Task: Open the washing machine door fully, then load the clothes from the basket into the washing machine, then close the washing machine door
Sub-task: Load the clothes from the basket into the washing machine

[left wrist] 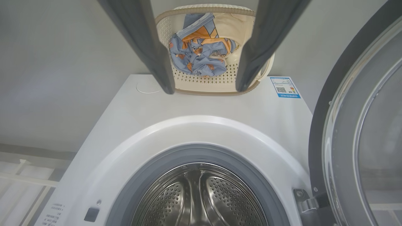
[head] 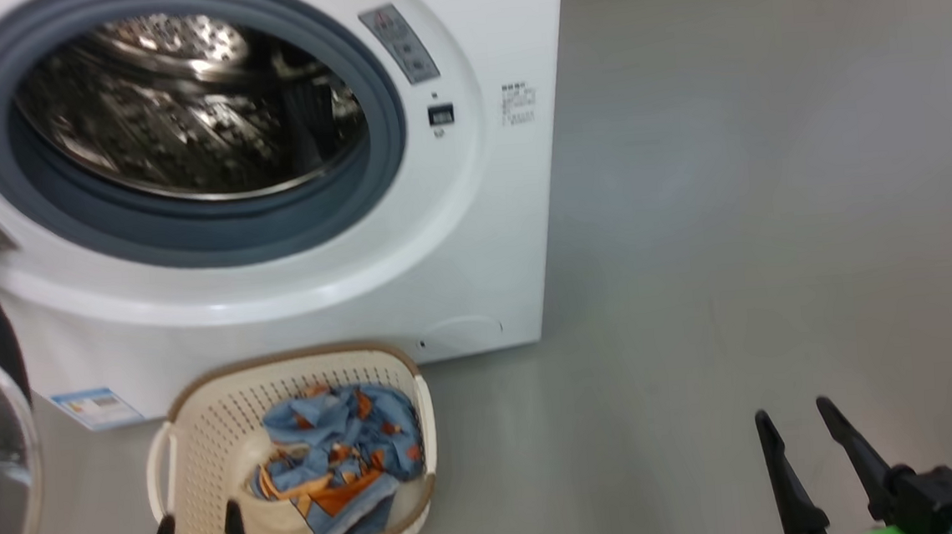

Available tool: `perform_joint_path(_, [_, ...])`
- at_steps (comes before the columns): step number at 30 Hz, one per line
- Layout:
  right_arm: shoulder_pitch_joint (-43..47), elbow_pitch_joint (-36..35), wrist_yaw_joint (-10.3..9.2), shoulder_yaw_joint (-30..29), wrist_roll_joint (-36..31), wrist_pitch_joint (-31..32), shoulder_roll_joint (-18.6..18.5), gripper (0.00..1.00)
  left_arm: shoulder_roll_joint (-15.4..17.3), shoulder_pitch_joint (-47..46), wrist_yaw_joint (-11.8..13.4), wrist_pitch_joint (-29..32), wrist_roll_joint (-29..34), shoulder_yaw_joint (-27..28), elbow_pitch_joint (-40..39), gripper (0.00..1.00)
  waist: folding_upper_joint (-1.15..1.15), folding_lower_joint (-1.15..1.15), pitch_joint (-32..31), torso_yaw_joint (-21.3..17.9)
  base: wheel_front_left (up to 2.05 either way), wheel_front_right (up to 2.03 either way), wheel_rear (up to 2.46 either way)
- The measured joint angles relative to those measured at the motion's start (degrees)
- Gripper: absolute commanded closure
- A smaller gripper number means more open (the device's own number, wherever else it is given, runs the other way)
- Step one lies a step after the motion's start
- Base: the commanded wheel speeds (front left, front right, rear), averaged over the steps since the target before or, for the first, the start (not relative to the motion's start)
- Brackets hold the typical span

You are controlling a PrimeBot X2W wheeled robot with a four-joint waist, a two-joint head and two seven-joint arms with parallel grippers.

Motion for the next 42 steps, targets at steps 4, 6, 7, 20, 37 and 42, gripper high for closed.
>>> perform_joint_path(4, [-2.5, -0.2, 0.00, 1.1, 0.0, 0.0, 0.0, 0.00, 0.0, -6.4, 0.0, 0.0, 0.5, -0.7, 4.3, 0.00, 0.00, 0.00, 3.6, -0.4, 0.00, 0.00, 0.00])
perform_joint_path(6, [-4.2, -0.3, 0.00, 1.6, 0.1, 0.0, 0.0, 0.00, 0.0, -9.8, 0.0, 0.0, 0.8, -0.7, 7.6, 0.00, 0.00, 0.00, 5.7, -0.7, 0.00, 0.00, 0.00])
perform_joint_path(7, [-5.2, -0.4, 0.00, 1.7, 0.3, 0.0, 0.0, 0.00, 0.0, -11.6, 0.0, 0.0, 1.0, -0.5, 9.2, 0.00, 0.00, 0.00, 6.9, -0.9, 0.00, 0.00, 0.00])
perform_joint_path(20, [-13.6, -0.4, 0.00, 4.7, 2.1, 0.0, -0.2, 0.00, 4.0, -29.9, -0.9, 0.0, -0.5, 2.0, 29.1, 0.00, 0.00, 0.00, 21.4, -4.4, 0.00, 0.00, 0.00])
perform_joint_path(37, [-19.9, -2.3, 0.00, 7.5, 3.1, 0.0, -2.1, 0.00, 8.0, -52.9, -3.1, 1.6, -3.1, 1.3, 47.3, 0.00, 0.00, 0.00, 38.5, -8.0, 0.00, 0.00, 0.00])
perform_joint_path(42, [-20.8, -2.4, 0.00, 8.3, 3.3, 0.0, -2.1, 0.00, 9.4, -57.0, -3.2, 2.1, -3.2, 0.9, 50.4, 0.00, 0.00, 0.00, 42.1, -9.0, 0.00, 0.00, 0.00])
